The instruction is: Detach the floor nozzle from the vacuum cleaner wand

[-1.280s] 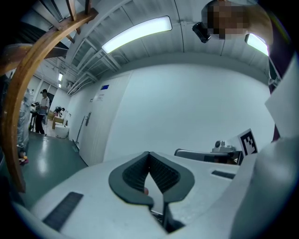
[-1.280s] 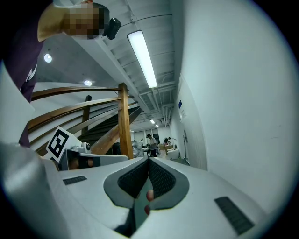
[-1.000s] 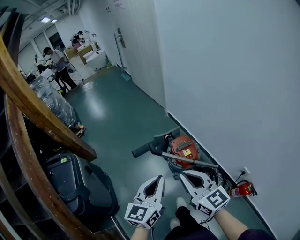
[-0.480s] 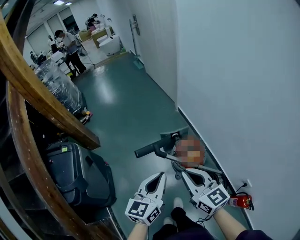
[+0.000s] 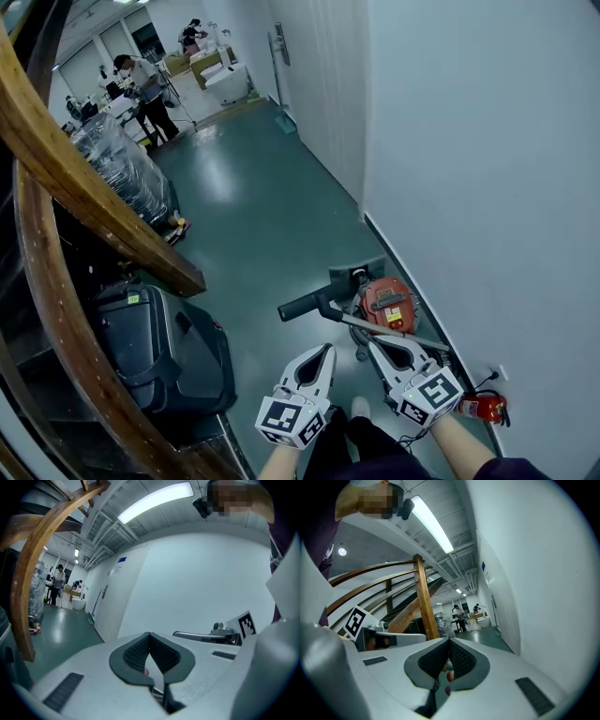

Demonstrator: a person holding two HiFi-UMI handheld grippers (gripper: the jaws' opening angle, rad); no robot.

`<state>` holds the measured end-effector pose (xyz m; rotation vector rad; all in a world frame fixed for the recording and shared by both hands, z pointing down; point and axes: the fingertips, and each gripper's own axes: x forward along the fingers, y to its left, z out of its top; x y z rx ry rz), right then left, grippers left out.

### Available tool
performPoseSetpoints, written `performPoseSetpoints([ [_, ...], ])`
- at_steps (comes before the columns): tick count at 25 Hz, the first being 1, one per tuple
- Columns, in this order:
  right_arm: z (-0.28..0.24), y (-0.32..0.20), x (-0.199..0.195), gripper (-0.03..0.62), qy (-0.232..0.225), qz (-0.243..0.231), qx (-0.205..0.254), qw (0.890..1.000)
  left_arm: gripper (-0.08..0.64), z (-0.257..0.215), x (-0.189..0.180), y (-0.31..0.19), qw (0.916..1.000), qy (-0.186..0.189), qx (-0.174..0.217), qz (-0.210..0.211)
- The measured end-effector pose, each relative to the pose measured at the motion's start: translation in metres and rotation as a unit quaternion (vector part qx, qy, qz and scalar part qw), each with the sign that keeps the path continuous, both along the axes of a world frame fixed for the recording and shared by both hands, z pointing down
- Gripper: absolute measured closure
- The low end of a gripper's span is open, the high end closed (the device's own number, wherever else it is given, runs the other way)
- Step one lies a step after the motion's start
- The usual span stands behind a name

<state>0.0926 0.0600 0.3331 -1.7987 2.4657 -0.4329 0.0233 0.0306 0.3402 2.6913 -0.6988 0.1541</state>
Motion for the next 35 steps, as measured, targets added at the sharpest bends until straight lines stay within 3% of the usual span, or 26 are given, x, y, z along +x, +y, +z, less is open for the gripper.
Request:
performPoseSetpoints([
  [10,0.014,-0.051,-0.003,0.575,0.030,0.013,-0.016,0.999,0.557,0.015,-0.008,-0.045,0.9996,0.019,-0.014,0.014],
  [24,0.057,-0.074,0.014,0.575,0.042,-0.043,-0.042,0.997,0.557,0.056,-0.011,-0.064,0.9975,0.005,-0.044,-0.055],
  [35,0.105,-0.086,0.024,0.575,0.054,-0.083,-0.058,0.993,0.557,0.119,0.006,-0.065,0.9944,-0.008,-0.072,-0.078],
])
